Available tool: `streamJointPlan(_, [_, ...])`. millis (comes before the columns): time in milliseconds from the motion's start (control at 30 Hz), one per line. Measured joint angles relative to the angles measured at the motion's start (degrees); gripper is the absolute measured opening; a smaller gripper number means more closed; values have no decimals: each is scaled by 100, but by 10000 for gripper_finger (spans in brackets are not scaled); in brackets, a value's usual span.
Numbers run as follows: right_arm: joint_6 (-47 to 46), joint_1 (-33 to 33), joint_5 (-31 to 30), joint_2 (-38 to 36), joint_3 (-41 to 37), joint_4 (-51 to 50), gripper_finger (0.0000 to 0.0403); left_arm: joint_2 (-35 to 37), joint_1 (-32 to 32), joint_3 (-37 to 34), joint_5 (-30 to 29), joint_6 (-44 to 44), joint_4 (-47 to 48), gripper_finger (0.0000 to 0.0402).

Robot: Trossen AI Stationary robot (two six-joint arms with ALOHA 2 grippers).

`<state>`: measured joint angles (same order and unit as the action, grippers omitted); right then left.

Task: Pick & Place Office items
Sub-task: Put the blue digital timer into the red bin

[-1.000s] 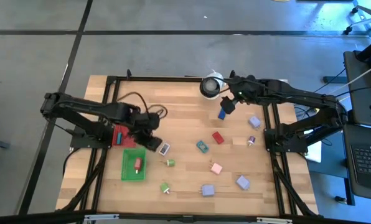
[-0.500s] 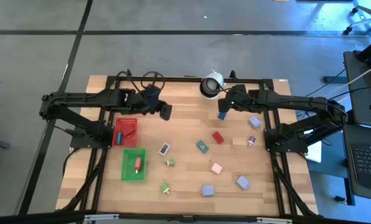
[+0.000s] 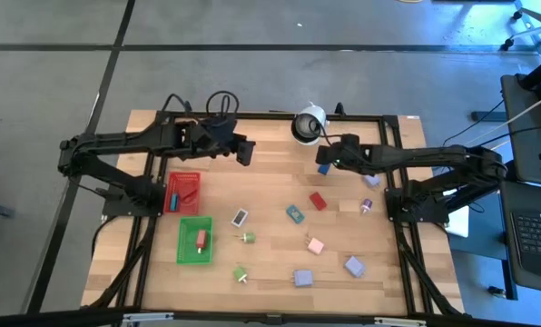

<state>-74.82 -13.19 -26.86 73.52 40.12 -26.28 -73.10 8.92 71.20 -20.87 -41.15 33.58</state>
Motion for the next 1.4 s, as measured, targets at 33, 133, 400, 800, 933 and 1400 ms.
streamJointPlan(33, [-21,0,-124,70,-21,9,357,0,42,0,-2,57,0,194])
streamJointPlan(133, [-24,0,-328,400,-31,63,357,0,166,0,-4,165,0,194])
streamJointPlan(400, [20,-52,-402,1459,-31,596,357,0,419,0,112,401,0,194])
streamJointPlan(800, [366,-164,-303,2162,-16,758,357,-2,655,0,399,551,2,194])
streamJointPlan(933, [847,-128,-225,2145,-20,748,357,-2,677,0,397,551,2,194])
streamJointPlan(1400, [1405,-125,60,2133,7,291,311,-2,674,0,390,448,2,192])
